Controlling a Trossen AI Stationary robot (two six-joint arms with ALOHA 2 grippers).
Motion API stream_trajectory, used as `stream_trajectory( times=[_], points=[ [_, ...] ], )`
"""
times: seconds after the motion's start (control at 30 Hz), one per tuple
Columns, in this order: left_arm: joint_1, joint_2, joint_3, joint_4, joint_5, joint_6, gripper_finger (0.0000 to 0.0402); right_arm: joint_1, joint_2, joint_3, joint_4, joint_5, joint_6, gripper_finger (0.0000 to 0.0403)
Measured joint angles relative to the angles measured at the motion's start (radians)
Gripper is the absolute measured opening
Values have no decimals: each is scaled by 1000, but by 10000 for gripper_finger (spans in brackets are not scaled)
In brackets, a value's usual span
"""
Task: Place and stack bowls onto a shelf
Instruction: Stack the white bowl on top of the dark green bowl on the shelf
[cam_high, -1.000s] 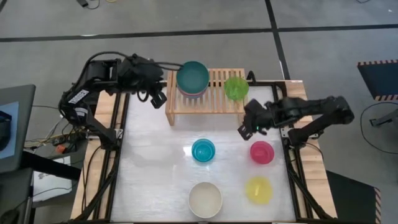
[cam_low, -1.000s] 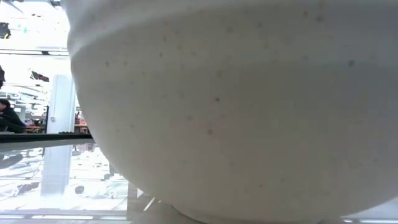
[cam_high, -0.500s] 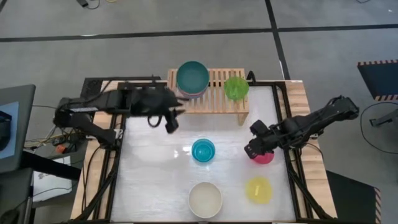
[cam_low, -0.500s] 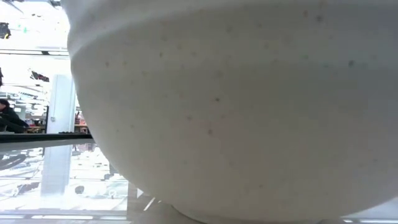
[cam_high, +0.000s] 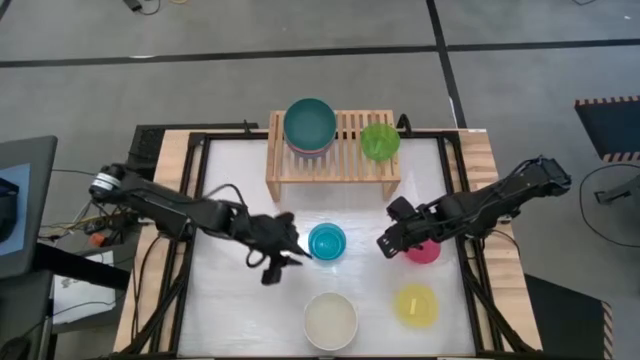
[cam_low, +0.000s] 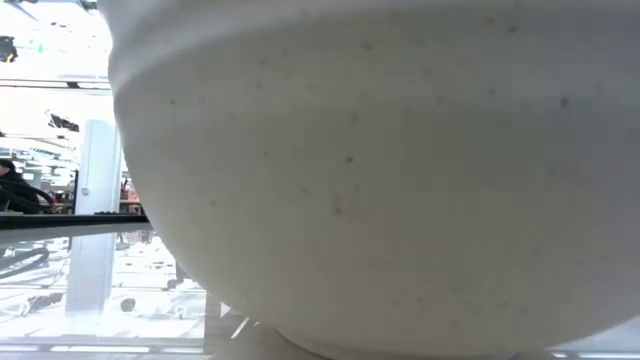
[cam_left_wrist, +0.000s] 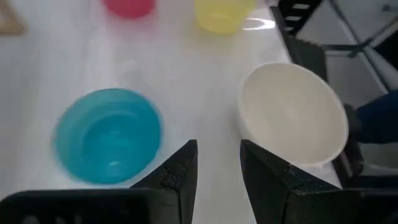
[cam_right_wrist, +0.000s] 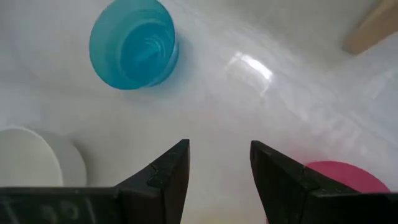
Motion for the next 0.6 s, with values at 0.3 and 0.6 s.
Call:
stream_trajectory(
  times=[0.3,0.6],
  points=[
    [-71,252,18,264,107,-22,105,-2,-7,0,-11,-27,12,194],
    [-57,323,36,387,50,-128,105,-4,-8,0,-82,-28,-75,194]
  ],
)
